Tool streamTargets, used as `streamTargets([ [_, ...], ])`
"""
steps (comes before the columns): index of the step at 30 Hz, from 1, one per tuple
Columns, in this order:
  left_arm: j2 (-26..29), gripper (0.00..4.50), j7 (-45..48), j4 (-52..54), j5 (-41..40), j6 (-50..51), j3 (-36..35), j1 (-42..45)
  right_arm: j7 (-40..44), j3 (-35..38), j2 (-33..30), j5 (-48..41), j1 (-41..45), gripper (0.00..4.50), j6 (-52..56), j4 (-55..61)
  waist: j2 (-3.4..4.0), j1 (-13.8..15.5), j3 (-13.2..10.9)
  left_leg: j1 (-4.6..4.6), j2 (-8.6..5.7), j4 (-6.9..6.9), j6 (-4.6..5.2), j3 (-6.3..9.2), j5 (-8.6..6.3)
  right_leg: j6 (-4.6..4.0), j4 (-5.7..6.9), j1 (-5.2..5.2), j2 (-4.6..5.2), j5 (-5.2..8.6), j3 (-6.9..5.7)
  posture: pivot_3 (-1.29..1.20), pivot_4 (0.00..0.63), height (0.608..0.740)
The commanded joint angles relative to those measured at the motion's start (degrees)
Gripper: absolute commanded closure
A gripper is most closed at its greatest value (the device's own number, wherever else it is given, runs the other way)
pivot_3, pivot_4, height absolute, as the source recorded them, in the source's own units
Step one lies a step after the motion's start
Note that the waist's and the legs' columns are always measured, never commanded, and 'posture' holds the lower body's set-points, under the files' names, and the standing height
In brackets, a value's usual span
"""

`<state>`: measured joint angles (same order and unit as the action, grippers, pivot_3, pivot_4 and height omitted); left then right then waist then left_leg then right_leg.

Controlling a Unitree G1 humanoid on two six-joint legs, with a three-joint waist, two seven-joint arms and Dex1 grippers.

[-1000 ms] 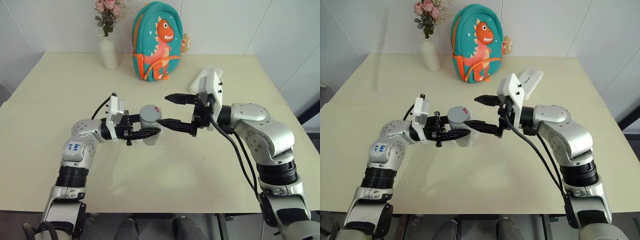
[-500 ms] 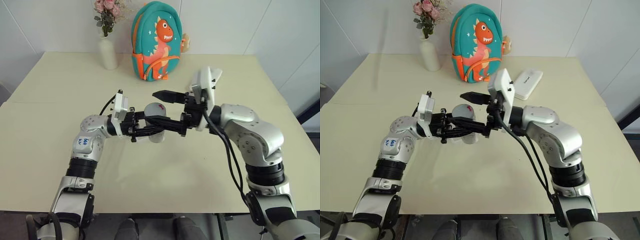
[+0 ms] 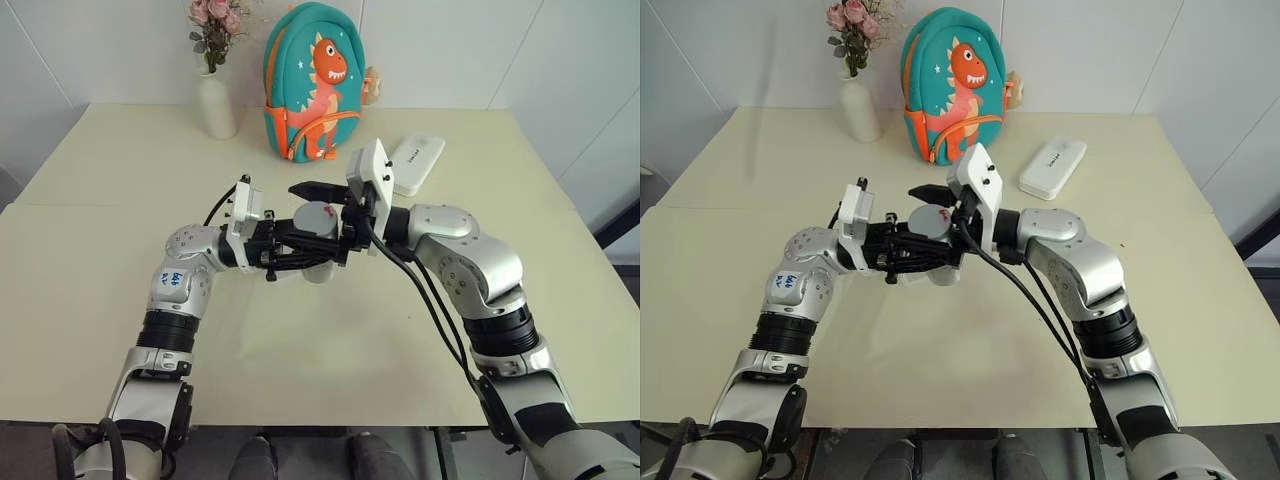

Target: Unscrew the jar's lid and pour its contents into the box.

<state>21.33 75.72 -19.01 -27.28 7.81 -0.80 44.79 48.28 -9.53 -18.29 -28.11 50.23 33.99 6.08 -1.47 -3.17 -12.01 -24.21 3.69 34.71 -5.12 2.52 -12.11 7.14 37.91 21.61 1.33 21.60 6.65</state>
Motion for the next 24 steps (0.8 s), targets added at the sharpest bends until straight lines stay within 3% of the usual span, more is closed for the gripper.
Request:
streamTargets([
  [1, 0.4, 2.47, 1.0, 1.8, -0.2, -0.6, 0.3, -0.1, -0.1, 1.8, -0.5, 0.2, 1.4, 0.23, -0.9, 0.8, 0.0, 0.0, 0.0, 0.0, 0.0, 0.0, 0.0, 0.0, 0.0, 0.0, 0.0, 0.0, 0.0, 0.0, 0.0, 0.0, 0.15, 0.74],
  [24, 2.5, 2.47, 0.2, 1.8, -0.3, -0.8, -0.9, -1.3, 0.0, 6.7, -10.2, -5.7, -4.5, 0.23, 6.4, 10.6, 0.02, 0.0, 0.0, 0.0, 0.0, -0.01, 0.0, 0.0, 0.0, 0.0, -0.02, 0.0, 0.0, 0.0, 0.01, 0.0, 0.15, 0.74],
])
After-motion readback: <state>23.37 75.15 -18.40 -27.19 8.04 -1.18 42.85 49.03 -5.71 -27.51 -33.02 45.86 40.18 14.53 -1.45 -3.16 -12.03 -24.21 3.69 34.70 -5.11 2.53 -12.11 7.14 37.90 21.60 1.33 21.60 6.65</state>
